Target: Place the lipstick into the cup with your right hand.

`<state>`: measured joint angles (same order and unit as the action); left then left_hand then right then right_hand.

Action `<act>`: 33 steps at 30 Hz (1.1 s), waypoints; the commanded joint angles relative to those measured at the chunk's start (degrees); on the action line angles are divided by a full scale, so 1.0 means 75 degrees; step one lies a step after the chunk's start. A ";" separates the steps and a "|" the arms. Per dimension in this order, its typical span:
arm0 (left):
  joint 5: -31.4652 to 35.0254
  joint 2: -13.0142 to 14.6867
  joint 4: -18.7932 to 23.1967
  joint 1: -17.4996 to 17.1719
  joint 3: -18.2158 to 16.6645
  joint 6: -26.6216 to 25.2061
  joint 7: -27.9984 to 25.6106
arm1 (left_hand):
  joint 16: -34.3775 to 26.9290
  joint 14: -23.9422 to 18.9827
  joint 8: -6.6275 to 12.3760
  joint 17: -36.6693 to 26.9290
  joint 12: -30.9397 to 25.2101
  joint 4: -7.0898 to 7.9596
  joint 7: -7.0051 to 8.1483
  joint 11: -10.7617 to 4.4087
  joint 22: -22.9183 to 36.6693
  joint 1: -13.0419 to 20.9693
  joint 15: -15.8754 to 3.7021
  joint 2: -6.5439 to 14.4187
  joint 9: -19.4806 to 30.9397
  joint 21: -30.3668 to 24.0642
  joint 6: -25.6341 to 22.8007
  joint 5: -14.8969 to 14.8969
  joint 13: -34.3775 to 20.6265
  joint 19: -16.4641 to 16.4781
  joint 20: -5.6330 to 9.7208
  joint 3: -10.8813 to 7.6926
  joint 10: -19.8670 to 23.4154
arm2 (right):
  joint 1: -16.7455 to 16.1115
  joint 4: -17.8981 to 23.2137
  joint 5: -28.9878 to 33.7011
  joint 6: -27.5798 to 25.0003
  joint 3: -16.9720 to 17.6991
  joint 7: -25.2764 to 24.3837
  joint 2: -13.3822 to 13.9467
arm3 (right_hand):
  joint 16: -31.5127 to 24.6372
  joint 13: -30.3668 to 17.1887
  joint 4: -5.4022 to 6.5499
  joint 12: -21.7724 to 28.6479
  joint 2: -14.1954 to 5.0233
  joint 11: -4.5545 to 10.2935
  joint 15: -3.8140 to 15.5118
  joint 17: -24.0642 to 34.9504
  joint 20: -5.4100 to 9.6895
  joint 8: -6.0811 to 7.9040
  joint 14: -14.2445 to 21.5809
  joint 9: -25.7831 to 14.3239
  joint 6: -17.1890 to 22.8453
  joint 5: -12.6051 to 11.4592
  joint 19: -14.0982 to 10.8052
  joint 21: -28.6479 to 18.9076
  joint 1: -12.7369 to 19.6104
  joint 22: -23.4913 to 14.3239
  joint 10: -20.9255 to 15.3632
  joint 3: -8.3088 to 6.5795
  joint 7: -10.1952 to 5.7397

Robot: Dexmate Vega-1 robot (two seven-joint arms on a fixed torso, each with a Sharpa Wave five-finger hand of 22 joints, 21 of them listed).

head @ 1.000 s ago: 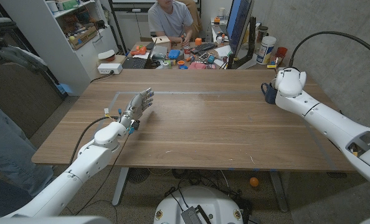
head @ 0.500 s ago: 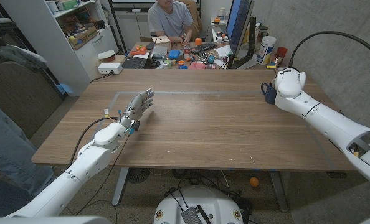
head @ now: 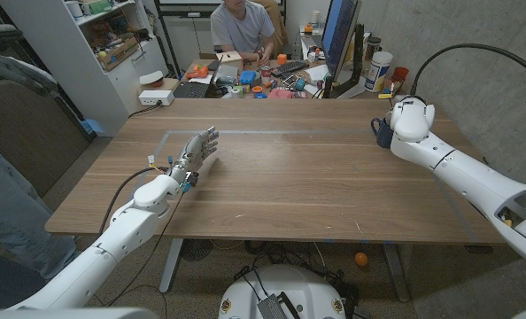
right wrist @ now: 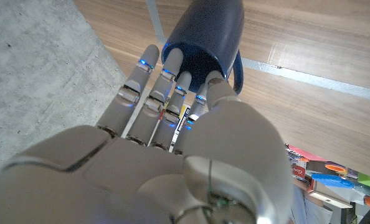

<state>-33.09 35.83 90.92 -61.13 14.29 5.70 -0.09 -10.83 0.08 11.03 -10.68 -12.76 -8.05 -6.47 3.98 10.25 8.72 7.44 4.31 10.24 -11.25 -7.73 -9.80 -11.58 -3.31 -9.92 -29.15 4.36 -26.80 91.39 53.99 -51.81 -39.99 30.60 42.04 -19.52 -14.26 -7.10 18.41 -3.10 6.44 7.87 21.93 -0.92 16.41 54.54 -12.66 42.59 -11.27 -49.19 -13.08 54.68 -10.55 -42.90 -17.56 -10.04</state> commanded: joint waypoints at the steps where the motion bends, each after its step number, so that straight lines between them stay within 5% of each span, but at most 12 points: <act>1: -0.0037 0.0045 -0.0094 0.0041 -0.0035 0.0140 0.0167 | -0.0024 -0.0023 0.0015 -0.0017 -0.0033 0.0018 0.0010 0.0015 0.0020 0.0026 -0.0001 0.0000 0.0039 -0.0020 -0.0106 -0.0052 -0.0038 -0.0036 0.0027 -0.0054 0.0049 | -0.0610 0.0948 0.0101 -0.0455 0.0493 -0.0723 0.0135 | 0.0036 -0.0051 0.0036 0.0024 0.0001 -0.0013 -0.0070 0.0027 -0.0061 0.0002 -0.0050 -0.0019 -0.0016 -0.0044 -0.0008 -0.0014 -0.0172 -0.0031 0.0000 0.0079 -0.0025; 11: -0.0063 0.0213 -0.0135 0.0037 -0.0153 0.0277 0.0354 | -0.0032 -0.0041 0.0012 -0.0017 -0.0032 0.0018 0.0023 -0.0005 0.0020 0.0025 -0.0025 0.0001 0.0039 -0.0020 -0.0107 -0.0052 -0.0038 -0.0038 0.0022 -0.0059 0.0054 | -0.2148 0.2654 -0.0521 -0.0217 0.1568 -0.2890 0.0069 | 0.0414 -0.0138 0.0207 -0.0056 0.0061 -0.0177 -0.0427 -0.0042 -0.0059 -0.0241 -0.0589 -0.0032 -0.0505 -0.0117 0.0041 -0.0007 -0.0536 -0.0039 0.0259 0.0241 0.0213; 16: 0.0077 0.0478 -0.0065 0.0130 -0.0297 0.0367 0.0432 | -0.0036 -0.0051 0.0011 -0.0016 -0.0030 0.0017 0.0013 -0.0020 0.0020 0.0026 -0.0030 0.0001 0.0039 -0.0021 -0.0109 -0.0052 -0.0038 -0.0037 0.0022 -0.0062 0.0052 | -0.3420 0.3467 -0.1898 0.1297 0.2721 -0.4934 -0.0488 | 0.0685 -0.0179 0.0423 -0.0285 -0.0002 -0.0328 -0.0367 -0.0060 0.0225 -0.0497 -0.1042 -0.0052 -0.1090 -0.0142 0.0185 0.0033 -0.0934 -0.0047 0.0804 0.0379 0.0329; 20: 0.0133 0.0638 -0.0018 0.0145 -0.0408 0.0472 0.0502 | -0.0035 -0.0049 0.0006 -0.0016 -0.0029 0.0016 0.0014 -0.0027 0.0020 0.0026 -0.0045 -0.0001 0.0039 -0.0022 -0.0099 -0.0052 -0.0038 -0.0034 0.0024 -0.0064 0.0055 | -0.4071 0.3796 -0.3261 0.2665 0.3403 -0.5773 -0.0898 | 0.0969 -0.0227 0.0482 -0.0494 -0.0028 -0.0527 -0.0393 -0.0026 0.0359 -0.0652 -0.1771 -0.0082 -0.1567 -0.0162 0.0343 0.0085 -0.1124 -0.0033 0.1310 0.0473 0.0490; 25: 0.0160 0.0827 0.0071 0.0122 -0.0597 0.0588 0.0530 | -0.0033 -0.0045 0.0003 -0.0015 -0.0030 0.0015 0.0010 -0.0022 0.0020 0.0026 -0.0074 -0.0002 0.0039 -0.0020 -0.0094 -0.0052 -0.0038 -0.0041 0.0029 -0.0066 0.0060 | -0.4474 0.3981 -0.3941 0.3594 0.3527 -0.6636 -0.1141 | 0.1000 -0.0235 0.0473 -0.0514 -0.0016 -0.0585 -0.0390 -0.0040 0.0383 -0.0654 -0.1834 -0.0085 -0.1605 -0.0169 0.0429 0.0119 -0.1135 -0.0025 0.1356 0.0478 0.0537; 33: 0.0139 0.0998 0.0314 -0.0110 -0.0947 0.0833 0.0395 | -0.0030 -0.0038 0.0002 -0.0014 -0.0025 0.0013 0.0028 -0.0026 0.0020 0.0027 -0.0092 -0.0005 0.0039 -0.0019 -0.0096 -0.0053 -0.0037 -0.0046 0.0031 -0.0070 0.0054 | -0.4715 0.4264 -0.4383 0.3897 0.3409 -0.7131 -0.1187 | 0.1053 -0.0249 0.0474 -0.0518 -0.0015 -0.0598 -0.0469 -0.0053 0.0326 -0.0610 -0.1991 -0.0090 -0.1540 -0.0181 0.0593 0.0177 -0.1170 -0.0015 0.1358 0.0486 0.0584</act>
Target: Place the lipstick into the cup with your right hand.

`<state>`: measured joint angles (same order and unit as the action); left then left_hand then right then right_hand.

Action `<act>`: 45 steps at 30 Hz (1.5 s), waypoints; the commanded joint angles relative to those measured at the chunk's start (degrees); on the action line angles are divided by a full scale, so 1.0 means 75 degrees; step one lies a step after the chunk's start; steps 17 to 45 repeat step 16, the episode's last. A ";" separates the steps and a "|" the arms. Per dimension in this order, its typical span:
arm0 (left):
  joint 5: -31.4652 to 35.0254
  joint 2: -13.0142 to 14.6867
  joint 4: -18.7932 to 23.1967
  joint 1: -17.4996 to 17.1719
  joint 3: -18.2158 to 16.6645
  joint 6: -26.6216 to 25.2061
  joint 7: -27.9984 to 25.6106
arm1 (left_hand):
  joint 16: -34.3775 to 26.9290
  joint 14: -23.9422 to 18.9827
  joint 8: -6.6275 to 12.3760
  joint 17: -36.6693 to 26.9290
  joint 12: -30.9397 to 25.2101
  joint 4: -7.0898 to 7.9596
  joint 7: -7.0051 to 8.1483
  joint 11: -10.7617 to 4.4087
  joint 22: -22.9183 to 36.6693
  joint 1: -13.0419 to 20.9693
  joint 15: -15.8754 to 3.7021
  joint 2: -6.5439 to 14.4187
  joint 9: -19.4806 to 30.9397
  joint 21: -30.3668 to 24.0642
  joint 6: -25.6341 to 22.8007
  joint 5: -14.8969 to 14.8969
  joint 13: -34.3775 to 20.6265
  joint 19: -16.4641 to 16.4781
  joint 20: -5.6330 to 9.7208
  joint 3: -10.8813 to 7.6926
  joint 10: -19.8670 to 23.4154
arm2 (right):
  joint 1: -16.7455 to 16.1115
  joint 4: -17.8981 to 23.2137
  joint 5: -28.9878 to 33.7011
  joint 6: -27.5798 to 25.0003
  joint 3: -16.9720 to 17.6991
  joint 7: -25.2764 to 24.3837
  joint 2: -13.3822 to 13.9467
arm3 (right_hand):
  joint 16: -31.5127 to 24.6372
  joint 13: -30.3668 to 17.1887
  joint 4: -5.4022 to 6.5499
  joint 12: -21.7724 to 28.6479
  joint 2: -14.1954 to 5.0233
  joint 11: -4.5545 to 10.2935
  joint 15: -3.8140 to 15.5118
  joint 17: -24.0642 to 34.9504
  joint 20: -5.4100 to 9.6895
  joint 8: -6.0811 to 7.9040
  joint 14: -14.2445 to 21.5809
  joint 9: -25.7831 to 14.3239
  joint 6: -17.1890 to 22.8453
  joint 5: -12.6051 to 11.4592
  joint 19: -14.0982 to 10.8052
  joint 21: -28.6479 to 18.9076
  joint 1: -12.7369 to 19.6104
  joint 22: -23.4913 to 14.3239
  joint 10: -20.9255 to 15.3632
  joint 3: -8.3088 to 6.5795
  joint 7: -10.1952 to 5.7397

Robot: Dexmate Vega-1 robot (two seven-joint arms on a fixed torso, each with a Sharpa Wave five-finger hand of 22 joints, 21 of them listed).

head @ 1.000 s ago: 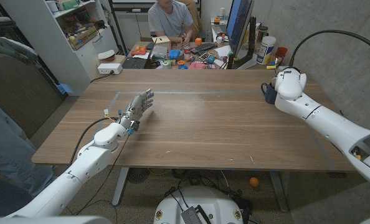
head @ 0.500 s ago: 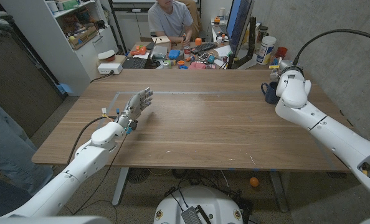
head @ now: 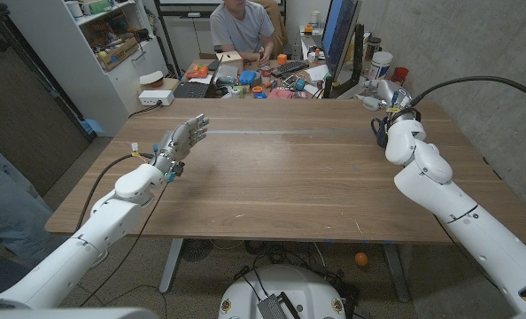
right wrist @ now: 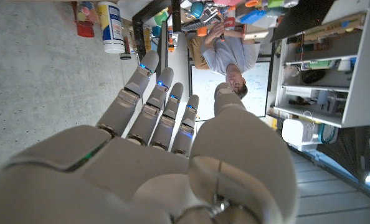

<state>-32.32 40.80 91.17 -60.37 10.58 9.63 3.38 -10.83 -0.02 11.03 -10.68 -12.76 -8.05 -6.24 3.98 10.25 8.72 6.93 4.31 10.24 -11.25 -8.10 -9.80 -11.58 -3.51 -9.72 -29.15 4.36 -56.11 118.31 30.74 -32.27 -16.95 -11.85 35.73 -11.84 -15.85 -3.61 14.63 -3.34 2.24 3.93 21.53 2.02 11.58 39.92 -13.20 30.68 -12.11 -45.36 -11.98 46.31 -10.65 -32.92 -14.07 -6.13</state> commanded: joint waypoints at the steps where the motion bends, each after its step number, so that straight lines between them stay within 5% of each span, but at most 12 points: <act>1: 0.0038 0.0356 0.0309 -0.0239 -0.0478 0.0318 -0.0079 | -0.0030 -0.0025 0.0003 -0.0013 -0.0026 0.0012 -0.0005 -0.0027 0.0020 0.0027 -0.0025 -0.0005 0.0039 -0.0019 -0.0048 -0.0053 -0.0037 -0.0018 0.0006 -0.0070 0.0057 | -0.0825 0.0711 -0.1322 0.1287 0.0318 -0.1482 -0.0334 | 0.0032 -0.0039 0.0015 -0.0015 0.0017 -0.0037 0.0052 0.0003 -0.0080 0.0039 -0.0055 -0.0020 0.0057 -0.0069 0.0103 0.0038 -0.0065 0.0000 0.0028 0.0027 0.0068; 16: -0.0014 0.0488 0.0566 -0.0607 -0.0651 0.0500 -0.0103 | -0.0027 -0.0018 0.0001 -0.0012 -0.0017 0.0009 0.0004 -0.0026 0.0019 0.0029 -0.0025 -0.0010 0.0039 -0.0018 -0.0050 -0.0053 -0.0037 -0.0025 0.0006 -0.0076 0.0043 | -0.0790 0.0645 -0.1346 0.1575 -0.0078 -0.1897 -0.0222 | -0.0030 -0.0063 0.0043 0.0075 0.0043 0.0082 -0.0063 0.0030 -0.0177 0.0134 -0.0048 -0.0022 0.0277 -0.0073 0.0196 0.0044 -0.0191 0.0007 -0.0210 0.0099 0.0086; 45: -0.0014 0.0488 0.0566 -0.0607 -0.0651 0.0500 -0.0103 | -0.0027 -0.0018 0.0001 -0.0012 -0.0017 0.0009 0.0004 -0.0026 0.0019 0.0029 -0.0025 -0.0010 0.0039 -0.0018 -0.0050 -0.0053 -0.0037 -0.0025 0.0006 -0.0076 0.0043 | -0.0790 0.0645 -0.1346 0.1575 -0.0078 -0.1897 -0.0222 | -0.0030 -0.0063 0.0043 0.0075 0.0043 0.0082 -0.0063 0.0030 -0.0177 0.0134 -0.0048 -0.0022 0.0277 -0.0073 0.0196 0.0044 -0.0191 0.0007 -0.0210 0.0099 0.0086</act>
